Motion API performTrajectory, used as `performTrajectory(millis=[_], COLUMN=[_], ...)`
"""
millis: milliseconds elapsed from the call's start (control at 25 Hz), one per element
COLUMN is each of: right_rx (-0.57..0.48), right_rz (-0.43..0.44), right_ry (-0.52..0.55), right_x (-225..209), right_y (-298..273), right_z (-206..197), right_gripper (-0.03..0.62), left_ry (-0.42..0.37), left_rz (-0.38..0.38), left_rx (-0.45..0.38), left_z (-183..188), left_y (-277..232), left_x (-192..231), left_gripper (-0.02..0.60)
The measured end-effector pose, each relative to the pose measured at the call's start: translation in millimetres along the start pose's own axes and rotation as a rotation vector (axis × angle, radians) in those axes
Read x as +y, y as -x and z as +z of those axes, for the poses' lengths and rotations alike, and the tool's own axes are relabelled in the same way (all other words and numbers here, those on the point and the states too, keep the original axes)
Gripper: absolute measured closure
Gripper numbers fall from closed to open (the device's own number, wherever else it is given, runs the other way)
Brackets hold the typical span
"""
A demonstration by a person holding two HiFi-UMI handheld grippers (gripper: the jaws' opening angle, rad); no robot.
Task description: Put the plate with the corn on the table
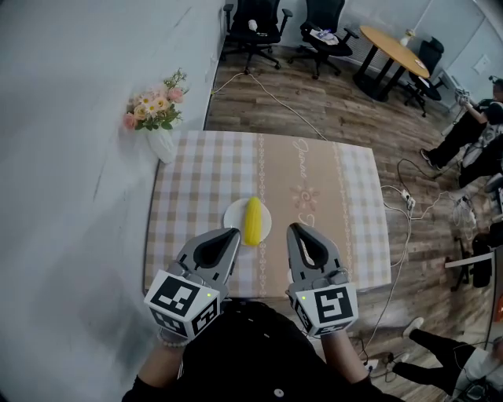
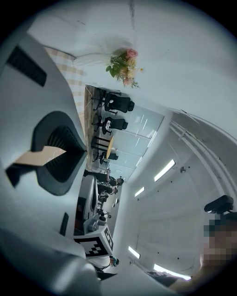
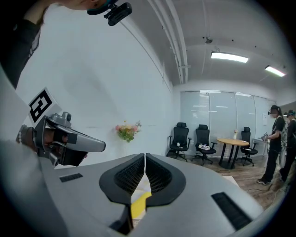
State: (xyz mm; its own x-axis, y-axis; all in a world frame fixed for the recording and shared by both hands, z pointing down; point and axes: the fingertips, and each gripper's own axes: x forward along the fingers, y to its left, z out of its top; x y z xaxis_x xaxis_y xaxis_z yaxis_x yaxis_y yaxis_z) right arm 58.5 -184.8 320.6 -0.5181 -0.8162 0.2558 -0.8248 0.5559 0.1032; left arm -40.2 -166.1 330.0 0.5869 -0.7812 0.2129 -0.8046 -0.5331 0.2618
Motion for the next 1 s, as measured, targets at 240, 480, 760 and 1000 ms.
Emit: performTrajectory(millis=[240, 480, 760, 1000], right_rx=[-0.01, -0.003, 0.019, 0.014], right_rz=[-0.002, 0.014, 0.02, 0.006], right_ry=[-0.019, -0.005, 0.028, 0.021], right_x=[-3, 1, 7, 4], right_y=[2, 2, 2, 2], right_z=[1, 0, 1, 1], right_gripper=[0.549, 0.549, 0.549, 0.549], left_ry=[0.0, -0.002, 0.0, -0.002], left_rz=[-0.001, -0.001, -0.003, -0.002], left_rx=[0.001, 0.0, -0.004, -0.006], left_z=[1, 1, 0, 1], left_y=[1, 1, 3, 3], left_x=[-3, -3, -3, -3], left_gripper=[0.568, 0.568, 0.568, 0.568])
